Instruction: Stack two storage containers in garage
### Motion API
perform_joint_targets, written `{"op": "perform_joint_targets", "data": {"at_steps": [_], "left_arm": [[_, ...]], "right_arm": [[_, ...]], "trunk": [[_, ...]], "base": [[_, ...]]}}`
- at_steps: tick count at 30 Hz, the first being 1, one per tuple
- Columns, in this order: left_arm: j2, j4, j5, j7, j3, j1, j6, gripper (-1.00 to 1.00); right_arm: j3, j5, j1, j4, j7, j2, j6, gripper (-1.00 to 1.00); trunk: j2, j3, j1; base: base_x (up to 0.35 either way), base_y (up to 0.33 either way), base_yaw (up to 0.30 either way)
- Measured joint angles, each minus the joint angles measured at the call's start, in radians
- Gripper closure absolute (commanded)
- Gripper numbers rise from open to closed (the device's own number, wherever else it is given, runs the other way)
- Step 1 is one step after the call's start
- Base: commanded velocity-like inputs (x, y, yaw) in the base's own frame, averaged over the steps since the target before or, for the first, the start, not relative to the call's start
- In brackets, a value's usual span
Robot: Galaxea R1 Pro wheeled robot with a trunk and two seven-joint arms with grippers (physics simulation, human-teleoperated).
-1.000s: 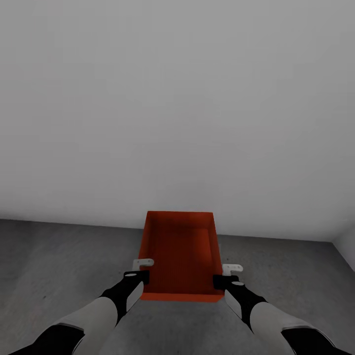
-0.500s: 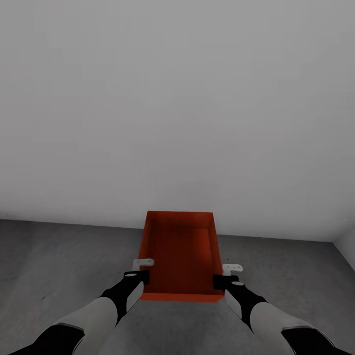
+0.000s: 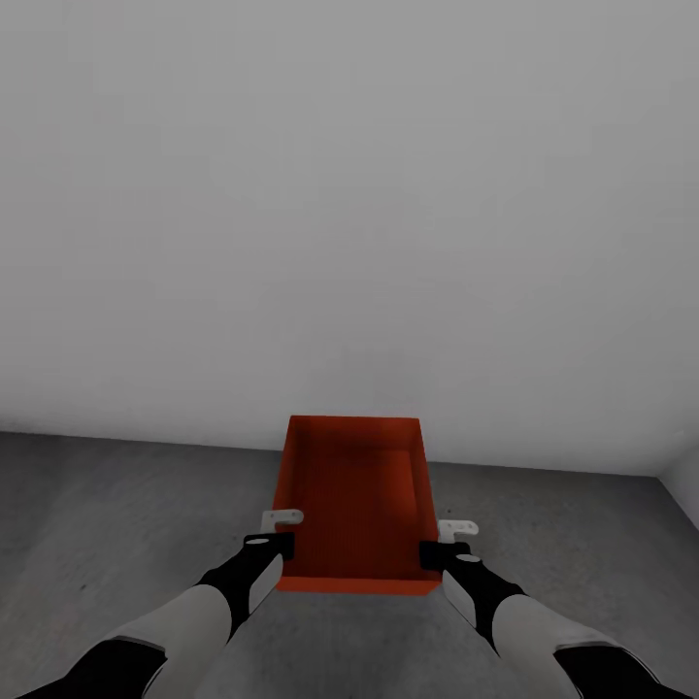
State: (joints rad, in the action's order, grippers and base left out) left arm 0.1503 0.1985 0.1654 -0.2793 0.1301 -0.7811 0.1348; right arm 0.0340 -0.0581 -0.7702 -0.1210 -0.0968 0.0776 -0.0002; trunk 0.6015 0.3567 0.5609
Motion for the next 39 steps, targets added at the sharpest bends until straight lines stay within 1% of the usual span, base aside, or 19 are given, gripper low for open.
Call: {"op": "perform_joint_targets", "data": {"at_steps": [19, 26, 39], "left_arm": [[0.001, -0.001, -0.004, 0.0, -0.004, 0.0, 0.004, 1.0], [0.005, -0.006, -0.012, -0.001, -0.013, 0.0, -0.001, 1.0], [0.005, -0.006, -0.013, -0.001, -0.014, 0.0, -0.001, 1.0]], "right_arm": [[-0.001, 0.001, 0.0, 0.0, 0.002, -0.001, 0.004, 1.0], [-0.004, 0.004, 0.0, 0.0, 0.008, -0.005, 0.004, 1.0], [-0.004, 0.004, 0.0, 0.0, 0.009, -0.005, 0.004, 1.0]], "trunk": [[0.133, 0.061, 0.073], [0.182, 0.093, 0.1], [0.273, 0.154, 0.15]], "base": [[0.0, 0.0, 0.0], [0.0, 0.0, 0.0], [0.0, 0.0, 0.0]]}}
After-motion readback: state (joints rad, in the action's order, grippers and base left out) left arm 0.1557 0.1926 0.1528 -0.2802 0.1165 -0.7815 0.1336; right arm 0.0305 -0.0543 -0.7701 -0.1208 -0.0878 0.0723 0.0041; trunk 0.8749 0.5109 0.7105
